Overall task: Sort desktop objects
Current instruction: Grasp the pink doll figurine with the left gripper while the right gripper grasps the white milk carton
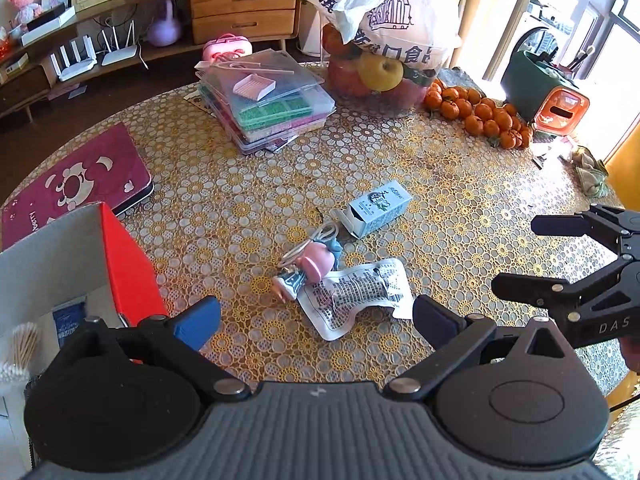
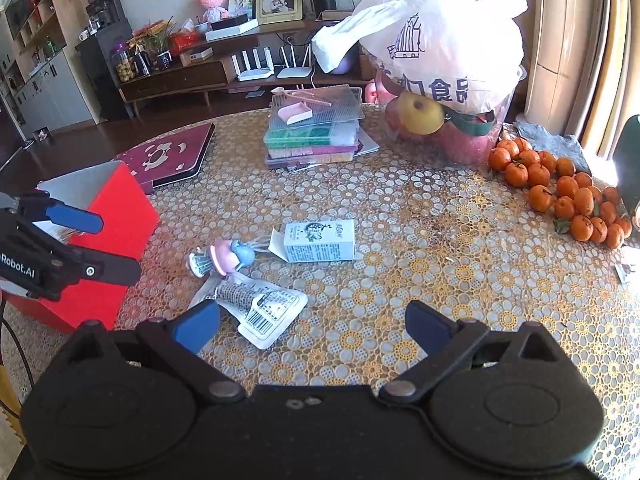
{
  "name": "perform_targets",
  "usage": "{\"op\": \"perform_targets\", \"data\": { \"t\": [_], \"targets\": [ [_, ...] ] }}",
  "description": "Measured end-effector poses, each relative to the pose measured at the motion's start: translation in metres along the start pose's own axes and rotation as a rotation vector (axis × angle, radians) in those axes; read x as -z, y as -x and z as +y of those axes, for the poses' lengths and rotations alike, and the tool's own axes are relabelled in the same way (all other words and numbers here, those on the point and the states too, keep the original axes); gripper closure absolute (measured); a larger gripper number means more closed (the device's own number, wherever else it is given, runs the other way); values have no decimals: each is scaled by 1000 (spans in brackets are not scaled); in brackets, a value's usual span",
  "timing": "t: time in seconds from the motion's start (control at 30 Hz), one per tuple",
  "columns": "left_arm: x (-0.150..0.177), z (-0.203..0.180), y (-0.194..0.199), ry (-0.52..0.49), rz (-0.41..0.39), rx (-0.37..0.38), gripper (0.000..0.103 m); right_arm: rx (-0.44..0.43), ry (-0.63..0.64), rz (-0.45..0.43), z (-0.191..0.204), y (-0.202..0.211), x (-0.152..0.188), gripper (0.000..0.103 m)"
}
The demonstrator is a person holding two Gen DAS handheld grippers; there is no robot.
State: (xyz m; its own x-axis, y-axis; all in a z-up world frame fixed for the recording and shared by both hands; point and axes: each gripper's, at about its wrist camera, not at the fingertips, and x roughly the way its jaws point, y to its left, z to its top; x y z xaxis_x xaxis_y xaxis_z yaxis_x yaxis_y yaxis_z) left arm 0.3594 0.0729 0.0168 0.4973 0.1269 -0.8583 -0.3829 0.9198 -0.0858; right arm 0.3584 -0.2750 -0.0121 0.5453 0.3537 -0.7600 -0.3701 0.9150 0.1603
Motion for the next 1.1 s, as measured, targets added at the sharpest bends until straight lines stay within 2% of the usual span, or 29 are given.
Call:
{"op": "perform_targets", "data": {
  "t": [0.3, 0.63, 1.1],
  "targets": [
    [-20, 6, -36, 31, 49, 24, 1, 1, 20, 7, 0, -41, -11, 3],
    [-28, 15, -72, 95, 129, 43, 1, -2, 18, 2, 0, -83, -19, 3],
    [-32, 32, -105, 175, 185, 60, 2, 68, 87, -47, 2, -126, -17, 6]
  ]
}}
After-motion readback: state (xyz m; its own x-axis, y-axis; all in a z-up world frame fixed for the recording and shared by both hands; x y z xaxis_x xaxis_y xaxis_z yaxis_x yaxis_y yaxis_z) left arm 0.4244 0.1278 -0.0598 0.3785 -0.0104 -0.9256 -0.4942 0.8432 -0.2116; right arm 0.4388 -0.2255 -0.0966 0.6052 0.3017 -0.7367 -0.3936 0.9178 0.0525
